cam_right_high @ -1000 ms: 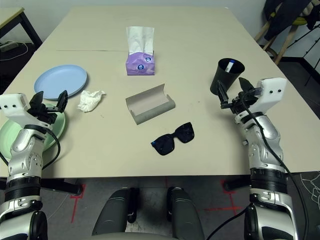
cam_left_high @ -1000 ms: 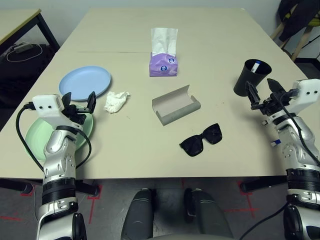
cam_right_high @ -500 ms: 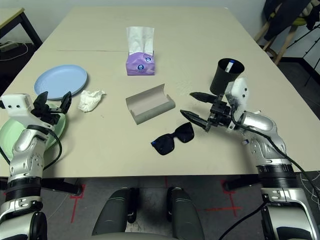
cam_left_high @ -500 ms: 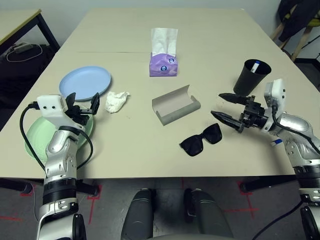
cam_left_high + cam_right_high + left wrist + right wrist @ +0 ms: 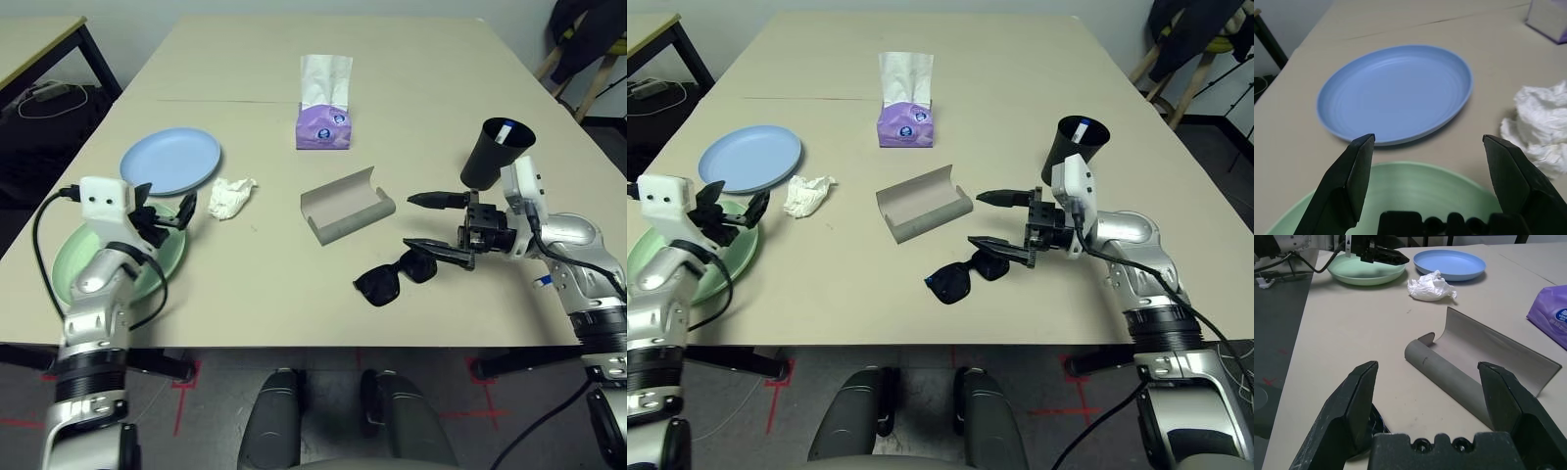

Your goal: Organize and tidy the items on the table.

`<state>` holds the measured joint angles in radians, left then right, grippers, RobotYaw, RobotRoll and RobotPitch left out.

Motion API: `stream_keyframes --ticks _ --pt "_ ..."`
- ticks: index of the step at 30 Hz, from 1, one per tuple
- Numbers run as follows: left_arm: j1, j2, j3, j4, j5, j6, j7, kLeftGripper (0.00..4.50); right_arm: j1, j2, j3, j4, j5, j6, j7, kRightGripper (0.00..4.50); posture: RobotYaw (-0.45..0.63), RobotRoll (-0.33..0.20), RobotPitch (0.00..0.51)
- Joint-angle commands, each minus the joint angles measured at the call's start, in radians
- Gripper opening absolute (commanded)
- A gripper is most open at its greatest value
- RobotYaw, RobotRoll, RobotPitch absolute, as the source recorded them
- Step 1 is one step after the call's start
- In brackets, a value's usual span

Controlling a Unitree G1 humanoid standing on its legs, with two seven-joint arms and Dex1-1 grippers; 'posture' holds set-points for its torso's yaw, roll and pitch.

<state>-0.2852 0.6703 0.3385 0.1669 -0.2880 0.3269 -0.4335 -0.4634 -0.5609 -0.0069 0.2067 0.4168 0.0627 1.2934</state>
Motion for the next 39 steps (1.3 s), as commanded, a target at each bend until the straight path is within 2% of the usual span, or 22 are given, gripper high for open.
stream_keyframes --ticks 1,6,11,25,39 --pt "-0.039 0.043 0.036 -0.062 -0.043 0.167 0.014 4.5 0.014 0.01 0.015 -0.014 -0.004 -0.003 -0.003 4.47 0.12 0.0 0.11" --pt "-0.07 0.083 0.09 -0.086 -0.098 0.414 0.042 4.5 0.018 0.02 0.009 -0.024 0.002 0.001 -0.01 4.47 0.11 0.0 0.114" --pt "-0.043 0.114 0.118 -0.072 -0.11 0.505 0.03 4.5 0.019 0.026 0.006 -0.027 0.001 -0.009 -0.019 4.47 0.11 0.0 0.114" --pt "0.02 0.243 0.188 0.044 -0.075 0.489 -0.002 4.5 0.028 0.038 0.017 -0.06 0.005 0.009 -0.037 4.47 0.11 0.0 0.117" --pt "0.013 0.192 0.23 0.09 -0.104 0.549 0.038 4.5 0.044 0.048 0.016 -0.084 0.004 0.02 -0.056 4.47 0.11 0.0 0.118"
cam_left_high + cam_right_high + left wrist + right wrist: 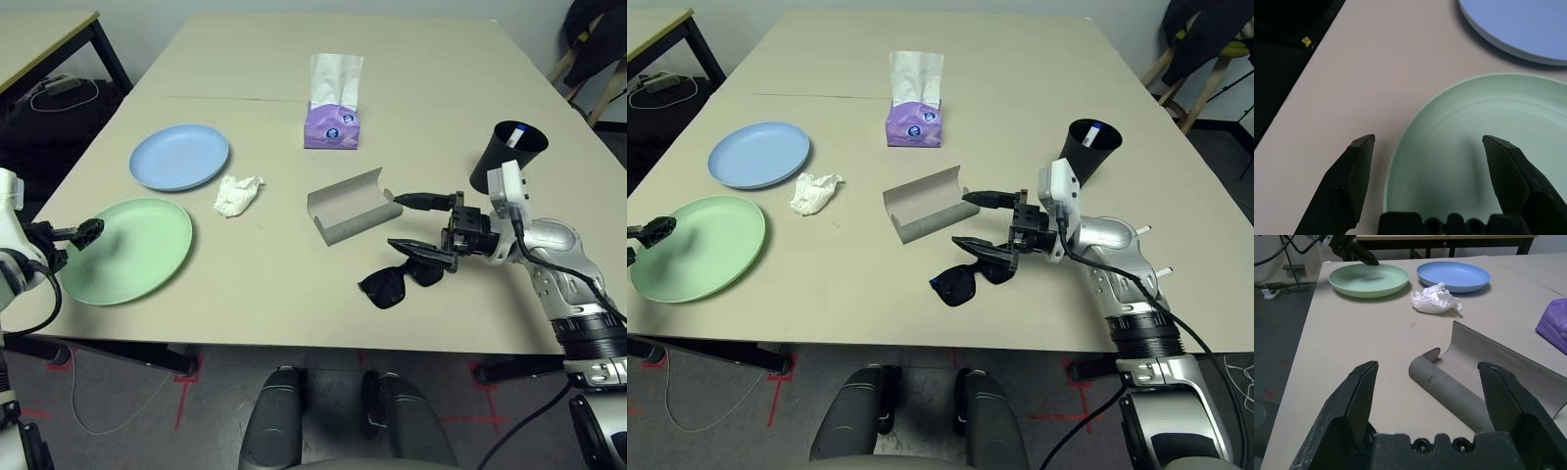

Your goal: Organize and tidy the items on the table.

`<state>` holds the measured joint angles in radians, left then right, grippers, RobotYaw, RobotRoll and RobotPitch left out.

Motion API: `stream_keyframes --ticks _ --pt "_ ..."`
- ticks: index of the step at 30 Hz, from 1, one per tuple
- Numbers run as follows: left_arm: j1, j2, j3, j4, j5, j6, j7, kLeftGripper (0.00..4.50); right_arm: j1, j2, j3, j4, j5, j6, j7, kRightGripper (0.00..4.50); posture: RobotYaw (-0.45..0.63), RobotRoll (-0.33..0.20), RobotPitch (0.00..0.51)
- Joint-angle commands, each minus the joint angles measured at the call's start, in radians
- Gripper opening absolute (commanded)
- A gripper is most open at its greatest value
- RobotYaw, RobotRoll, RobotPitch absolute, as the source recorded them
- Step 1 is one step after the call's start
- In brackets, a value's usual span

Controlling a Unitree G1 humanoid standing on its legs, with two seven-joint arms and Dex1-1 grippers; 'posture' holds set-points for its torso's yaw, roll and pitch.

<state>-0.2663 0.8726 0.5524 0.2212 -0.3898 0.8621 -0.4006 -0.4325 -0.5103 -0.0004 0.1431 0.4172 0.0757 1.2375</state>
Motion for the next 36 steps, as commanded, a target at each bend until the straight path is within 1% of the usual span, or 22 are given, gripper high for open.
stream_keyframes --ticks 1,7,24,25,26,28,33,34,36 --pt "-0.01 -0.011 0.015 0.047 -0.003 0.014 0.007 4.5 0.014 -0.003 0.01 -0.021 0.004 0.008 0.0 4.47 0.11 0.0 0.118" --pt "-0.033 -0.001 0.005 0.118 0.006 -0.013 0.007 4.5 0.018 -0.004 0.009 -0.026 0.003 0.007 0.001 4.47 0.11 0.0 0.119" --pt "-0.005 0.034 0.001 0.201 0.031 -0.07 -0.031 4.5 0.03 -0.005 0.01 -0.036 -0.002 0.001 -0.001 4.47 0.1 0.0 0.118" --pt "-0.005 0.036 0.003 0.205 0.031 -0.072 -0.033 4.35 0.029 -0.004 0.011 -0.036 -0.003 0.001 -0.002 4.49 0.1 0.0 0.118" --pt "-0.006 0.039 0.005 0.208 0.032 -0.074 -0.034 4.35 0.029 -0.003 0.012 -0.037 -0.004 0.002 -0.004 4.49 0.11 0.0 0.118" --pt "-0.007 0.041 0.007 0.212 0.032 -0.078 -0.036 3.73 0.028 -0.002 0.014 -0.039 -0.004 0.004 -0.006 4.5 0.11 0.0 0.118" --pt "-0.014 0.049 0.008 0.217 0.03 -0.093 -0.037 1.86 0.018 -0.005 0.018 -0.047 -0.003 0.016 -0.013 4.5 0.11 0.0 0.118" --pt "-0.015 0.049 0.007 0.217 0.03 -0.094 -0.038 1.38 0.017 -0.006 0.019 -0.049 -0.003 0.017 -0.015 4.5 0.11 0.0 0.119" --pt "-0.018 0.05 0.006 0.218 0.029 -0.095 -0.039 0.65 0.015 -0.006 0.02 -0.051 -0.002 0.019 -0.019 4.5 0.11 0.0 0.119"
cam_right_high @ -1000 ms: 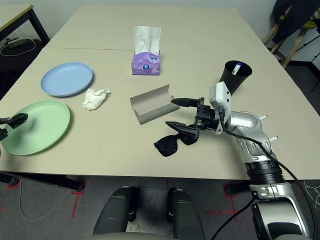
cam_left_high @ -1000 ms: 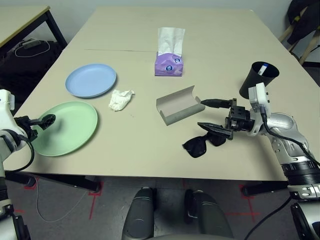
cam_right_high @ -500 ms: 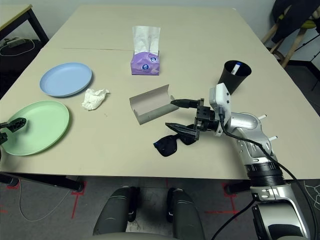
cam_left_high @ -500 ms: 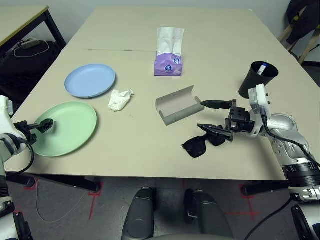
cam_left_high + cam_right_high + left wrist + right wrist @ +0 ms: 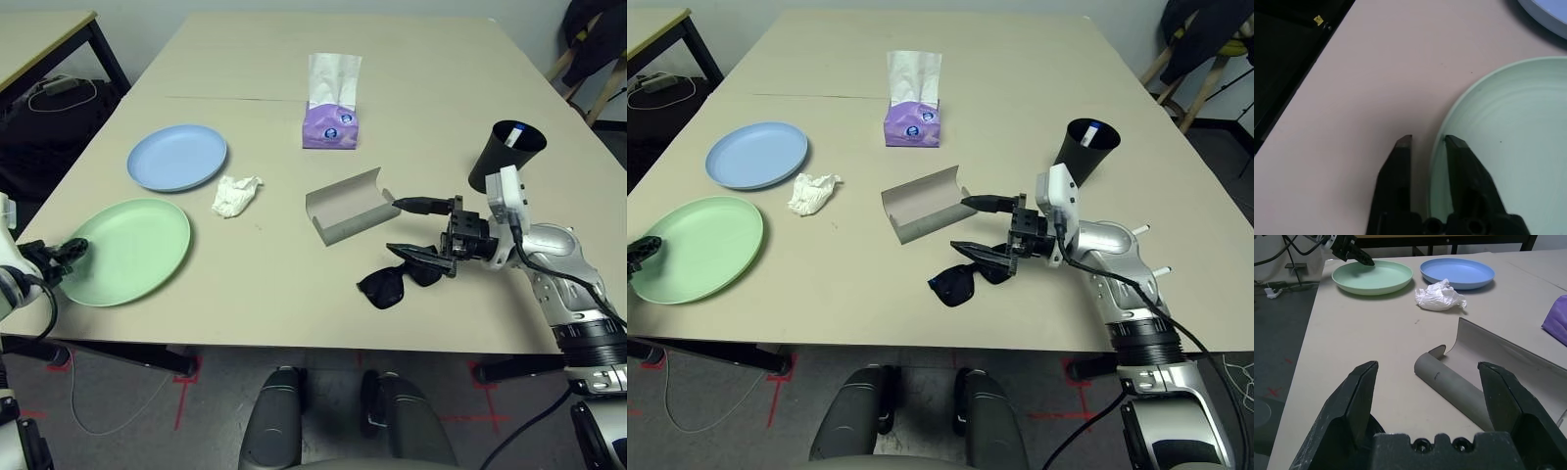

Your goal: Organize and tidy the items on the table.

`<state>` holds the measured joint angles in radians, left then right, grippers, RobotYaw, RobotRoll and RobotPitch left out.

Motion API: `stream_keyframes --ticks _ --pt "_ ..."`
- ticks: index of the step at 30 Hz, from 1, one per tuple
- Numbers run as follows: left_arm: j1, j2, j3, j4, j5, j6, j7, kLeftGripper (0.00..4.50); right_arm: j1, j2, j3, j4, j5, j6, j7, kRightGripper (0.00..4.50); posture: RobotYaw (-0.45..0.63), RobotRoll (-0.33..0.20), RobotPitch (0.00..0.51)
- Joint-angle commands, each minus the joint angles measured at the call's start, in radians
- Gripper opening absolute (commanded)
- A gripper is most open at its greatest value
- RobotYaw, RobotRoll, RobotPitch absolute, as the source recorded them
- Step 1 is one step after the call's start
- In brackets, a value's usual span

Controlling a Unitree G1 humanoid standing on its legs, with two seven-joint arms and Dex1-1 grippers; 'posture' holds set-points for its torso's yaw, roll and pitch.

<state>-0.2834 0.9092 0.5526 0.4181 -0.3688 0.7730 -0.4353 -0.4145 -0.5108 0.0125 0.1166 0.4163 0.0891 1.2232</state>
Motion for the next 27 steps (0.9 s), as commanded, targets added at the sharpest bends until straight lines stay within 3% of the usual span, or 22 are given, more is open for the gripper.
stream_keyframes --ticks 1,2,14,23,27 --pt "-0.001 0.014 0.006 0.022 0.007 -0.006 -0.006 0.24 -0.003 -0.006 0.008 -0.027 -0.001 0.007 -0.006 4.5 0.11 0.0 0.118" --pt "-0.002 0.014 0.006 0.023 0.006 -0.005 -0.008 0.05 -0.004 -0.006 0.008 -0.028 -0.001 0.007 -0.007 4.5 0.11 0.0 0.118" --pt "0.019 0.034 0.029 0.0 -0.021 0.037 -0.059 0.05 -0.002 -0.009 0.005 -0.013 -0.005 -0.008 -0.004 4.5 0.1 0.0 0.118" --pt "0.168 0.042 0.183 -0.169 -0.113 0.157 -0.108 0.05 -0.002 -0.013 0.005 -0.012 -0.005 -0.012 -0.003 4.5 0.1 0.0 0.121" --pt "0.16 0.017 0.252 -0.264 -0.156 0.209 -0.064 0.05 -0.006 -0.013 0.008 -0.017 -0.004 -0.003 -0.007 4.5 0.12 0.0 0.123"
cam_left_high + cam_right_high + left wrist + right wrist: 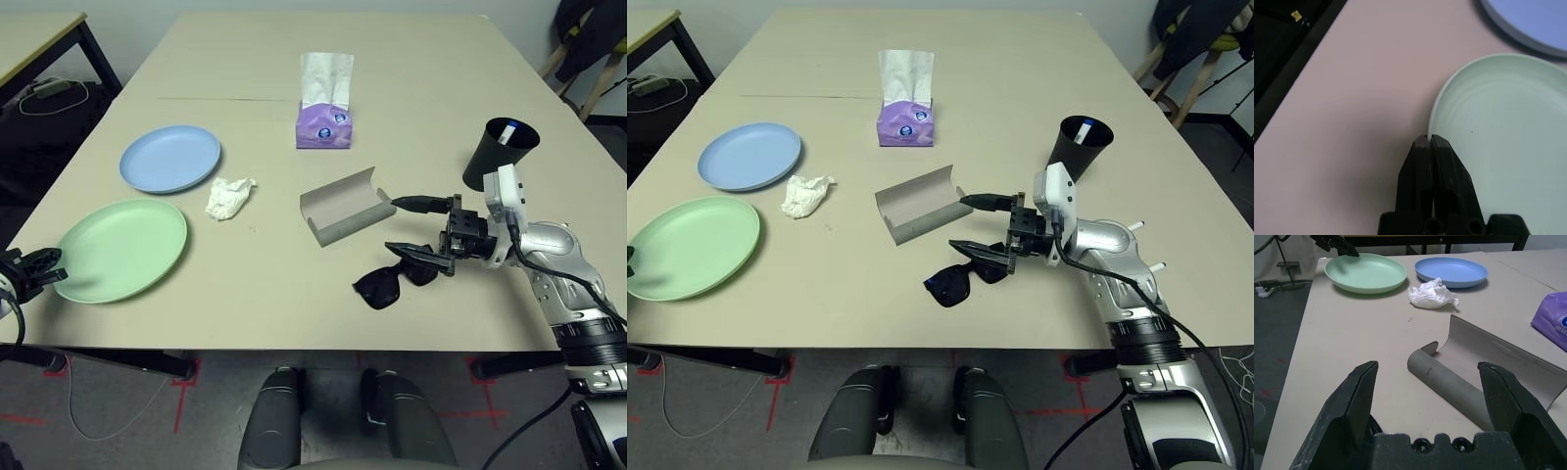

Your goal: Organize and tidy the items on the table.

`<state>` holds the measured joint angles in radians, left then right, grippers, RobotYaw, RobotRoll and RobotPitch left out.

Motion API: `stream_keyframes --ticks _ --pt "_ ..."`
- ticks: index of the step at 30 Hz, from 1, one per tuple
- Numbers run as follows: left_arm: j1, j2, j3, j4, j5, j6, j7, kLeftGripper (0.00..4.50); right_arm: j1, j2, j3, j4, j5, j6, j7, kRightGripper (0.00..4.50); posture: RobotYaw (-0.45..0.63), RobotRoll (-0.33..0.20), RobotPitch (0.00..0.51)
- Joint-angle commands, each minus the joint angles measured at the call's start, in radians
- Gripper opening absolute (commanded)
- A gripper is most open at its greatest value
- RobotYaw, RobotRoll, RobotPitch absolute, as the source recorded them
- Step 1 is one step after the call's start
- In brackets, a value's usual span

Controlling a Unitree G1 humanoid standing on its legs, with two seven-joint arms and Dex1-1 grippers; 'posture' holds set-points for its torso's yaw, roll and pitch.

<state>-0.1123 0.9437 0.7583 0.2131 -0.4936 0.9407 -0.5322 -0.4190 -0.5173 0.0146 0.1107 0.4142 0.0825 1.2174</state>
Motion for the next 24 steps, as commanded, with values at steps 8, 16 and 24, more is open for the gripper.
stream_keyframes --ticks 8,16,24 --pt "-0.254 -0.051 -0.022 -0.069 -0.036 0.084 0.164 0.05 -0.019 0.004 0.022 -0.011 -0.004 0.014 -0.009 4.5 0.12 0.0 0.126" --pt "-0.588 -0.166 -0.166 0.226 0.069 -0.117 0.324 0.05 -0.012 -0.002 0.019 -0.043 0.004 0.032 -0.023 4.5 0.1 0.0 0.129" --pt "-0.796 -0.211 -0.229 0.588 0.159 -0.401 0.425 0.05 0.002 -0.008 0.013 -0.064 0.008 0.045 -0.037 4.5 0.09 0.0 0.132"
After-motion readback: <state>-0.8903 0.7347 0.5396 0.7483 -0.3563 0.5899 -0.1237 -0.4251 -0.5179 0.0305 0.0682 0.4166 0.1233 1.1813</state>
